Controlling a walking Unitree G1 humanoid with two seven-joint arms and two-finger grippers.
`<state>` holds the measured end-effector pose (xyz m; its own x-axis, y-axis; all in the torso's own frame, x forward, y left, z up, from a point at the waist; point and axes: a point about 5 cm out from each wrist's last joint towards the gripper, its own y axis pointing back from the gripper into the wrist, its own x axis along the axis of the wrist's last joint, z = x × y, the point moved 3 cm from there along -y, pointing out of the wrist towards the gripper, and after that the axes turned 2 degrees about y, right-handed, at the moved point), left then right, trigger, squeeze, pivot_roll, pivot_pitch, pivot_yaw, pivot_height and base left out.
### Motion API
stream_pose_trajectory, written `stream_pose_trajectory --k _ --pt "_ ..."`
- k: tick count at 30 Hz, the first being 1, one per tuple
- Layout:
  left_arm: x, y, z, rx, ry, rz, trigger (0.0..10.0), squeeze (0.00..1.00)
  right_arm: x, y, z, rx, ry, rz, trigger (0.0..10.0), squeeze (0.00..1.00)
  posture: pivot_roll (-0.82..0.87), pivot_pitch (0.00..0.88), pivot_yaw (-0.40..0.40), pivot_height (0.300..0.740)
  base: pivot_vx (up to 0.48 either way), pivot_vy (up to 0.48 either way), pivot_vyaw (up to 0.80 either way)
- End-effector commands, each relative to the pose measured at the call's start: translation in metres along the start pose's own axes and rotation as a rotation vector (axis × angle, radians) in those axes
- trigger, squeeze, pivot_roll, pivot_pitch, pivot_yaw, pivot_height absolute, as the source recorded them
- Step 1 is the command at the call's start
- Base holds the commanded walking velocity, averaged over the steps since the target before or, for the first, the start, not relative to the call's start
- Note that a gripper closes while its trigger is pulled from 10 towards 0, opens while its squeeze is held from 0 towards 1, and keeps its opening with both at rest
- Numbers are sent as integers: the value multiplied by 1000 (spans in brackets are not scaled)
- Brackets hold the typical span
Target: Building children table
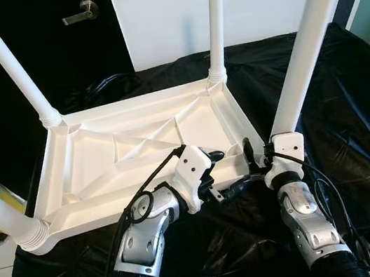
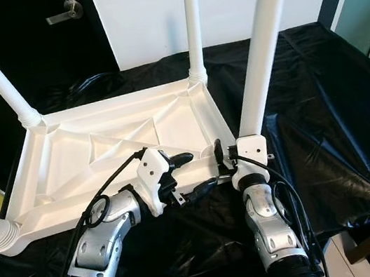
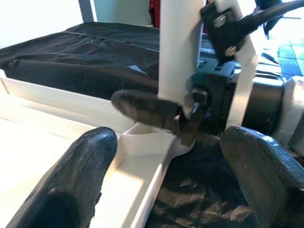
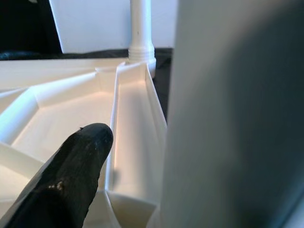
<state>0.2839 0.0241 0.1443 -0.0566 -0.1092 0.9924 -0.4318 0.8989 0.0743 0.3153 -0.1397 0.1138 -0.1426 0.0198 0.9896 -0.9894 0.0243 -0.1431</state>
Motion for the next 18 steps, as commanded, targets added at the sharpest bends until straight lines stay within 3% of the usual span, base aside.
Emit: stream_pose_trajectory --k 1,3,4,8,12,17,18 --pt "3 0 -10 120 -10 14 10000 0 5 3 -1 17 -9 25 10000 1000 -65 22 1 740 0 0 0" --pt "3 0 -10 120 -10 14 10000 0 5 3 -1 17 -9 25 10000 1000 -65 22 1 740 0 0 0" --pt "2 1 -10 131 -12 17 10000 0 6 4 3 24 -4 31 10000 0 -67 23 -4 740 0 0 0" --pt "-1 6 -15 187 -17 35 10000 0 -1 8 6 92 2 -15 10000 0 -81 25 -3 740 0 0 0" --pt "-3 9 -19 203 -39 34 10000 0 -5 10 -13 237 -38 -40 10000 0 -91 23 6 740 0 0 0" --pt "-2 10 -21 213 -51 39 10000 0 -4 12 -19 285 -53 -42 10000 0 -93 22 10 740 0 0 0" --pt "2 12 -26 228 -60 49 10000 0 -3 14 -23 341 -64 -40 10000 0 -97 21 11 740 0 0 0"
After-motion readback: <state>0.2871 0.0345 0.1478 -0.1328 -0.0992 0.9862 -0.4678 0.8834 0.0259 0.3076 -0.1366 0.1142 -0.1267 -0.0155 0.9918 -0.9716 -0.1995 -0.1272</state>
